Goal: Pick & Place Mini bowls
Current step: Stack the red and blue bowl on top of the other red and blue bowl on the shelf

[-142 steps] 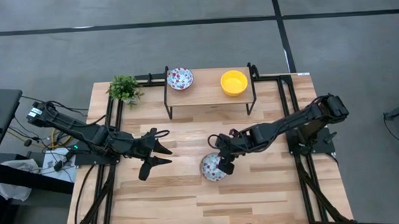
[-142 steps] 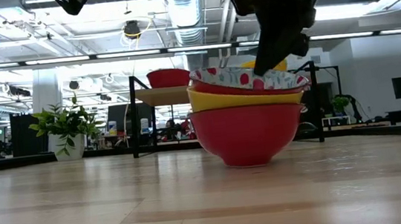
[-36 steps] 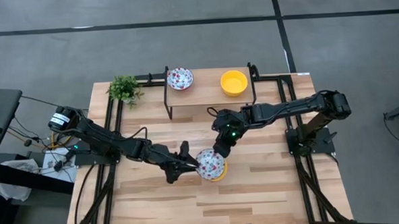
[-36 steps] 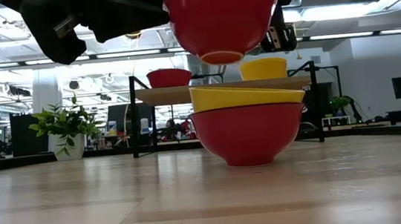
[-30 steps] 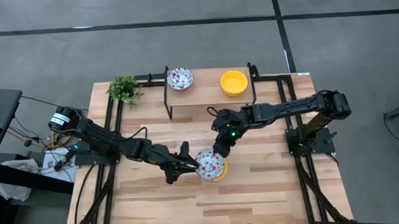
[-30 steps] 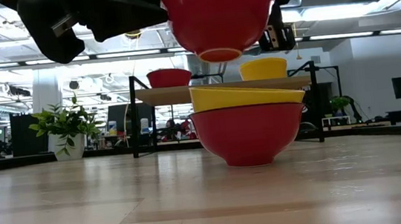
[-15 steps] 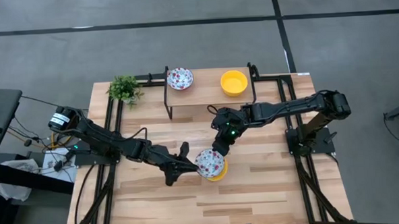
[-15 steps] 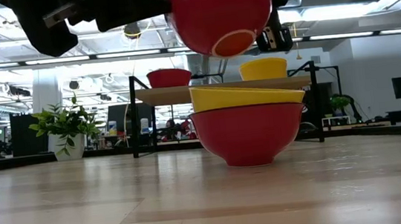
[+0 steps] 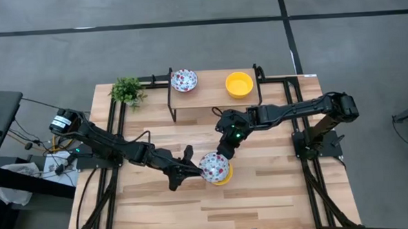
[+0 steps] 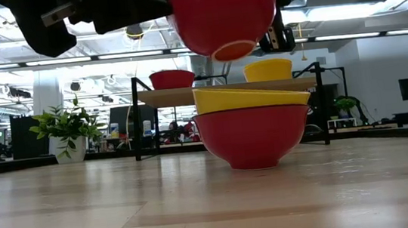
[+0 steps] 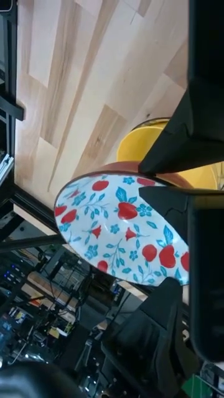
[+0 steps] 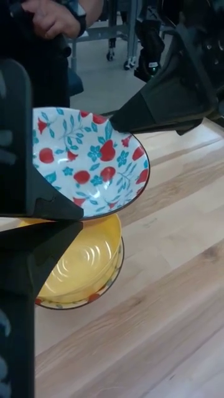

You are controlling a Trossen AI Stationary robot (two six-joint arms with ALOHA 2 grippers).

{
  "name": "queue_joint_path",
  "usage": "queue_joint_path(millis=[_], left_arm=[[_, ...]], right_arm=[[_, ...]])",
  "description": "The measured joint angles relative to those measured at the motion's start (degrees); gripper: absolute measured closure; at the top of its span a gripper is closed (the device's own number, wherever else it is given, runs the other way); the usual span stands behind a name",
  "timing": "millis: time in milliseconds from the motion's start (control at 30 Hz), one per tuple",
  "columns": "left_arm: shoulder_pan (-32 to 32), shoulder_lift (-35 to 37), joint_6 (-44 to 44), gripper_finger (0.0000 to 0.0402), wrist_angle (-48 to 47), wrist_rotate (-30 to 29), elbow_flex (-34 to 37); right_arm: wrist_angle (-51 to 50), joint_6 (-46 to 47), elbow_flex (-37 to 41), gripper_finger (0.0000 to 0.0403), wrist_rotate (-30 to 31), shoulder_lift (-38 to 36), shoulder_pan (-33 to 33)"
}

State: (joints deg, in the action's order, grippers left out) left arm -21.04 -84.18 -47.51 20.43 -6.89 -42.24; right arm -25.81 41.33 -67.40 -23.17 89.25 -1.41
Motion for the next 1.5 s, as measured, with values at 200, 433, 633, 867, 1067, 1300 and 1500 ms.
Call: queue_joint_path(millis=[200,433,633,867,1067,1300,1500], left_arm=[[0.04,0.00,-1.99,0.0338,-0.19,-0.28,0.01],[0.44,0.00,-6.10,0.0324,-2.16,-0.34,0.01],[0.85,0.00,-6.27,0.0325,-2.59,-0.29,0.09],[0.96,0.00,-6.27,0.0325,-2.52,-0.12,0.09],[1.99,-2.02,-6.34,0.0325,-2.12,3.99,0.09],[1.86,-3.82,-8.20,0.0325,-1.58,3.67,0.07],[2.34,-3.69,-8.36,0.0351,-1.02,3.81,0.07]], right_arm=[[0.14,-0.03,0.00,0.0403,-0.06,0.00,-0.04],[1.44,0.01,0.00,0.0403,-0.95,0.00,-0.07],[1.46,0.01,0.00,0.0403,-0.96,0.00,-0.07],[1.91,-0.23,0.00,0.0403,-1.43,0.00,-0.07],[4.03,-0.23,0.00,0.0403,-2.32,0.00,-0.07],[4.88,-0.25,0.00,0.0402,-3.01,0.00,-0.09],[4.81,-0.25,0.00,0.0402,-2.29,-0.02,-0.03]])
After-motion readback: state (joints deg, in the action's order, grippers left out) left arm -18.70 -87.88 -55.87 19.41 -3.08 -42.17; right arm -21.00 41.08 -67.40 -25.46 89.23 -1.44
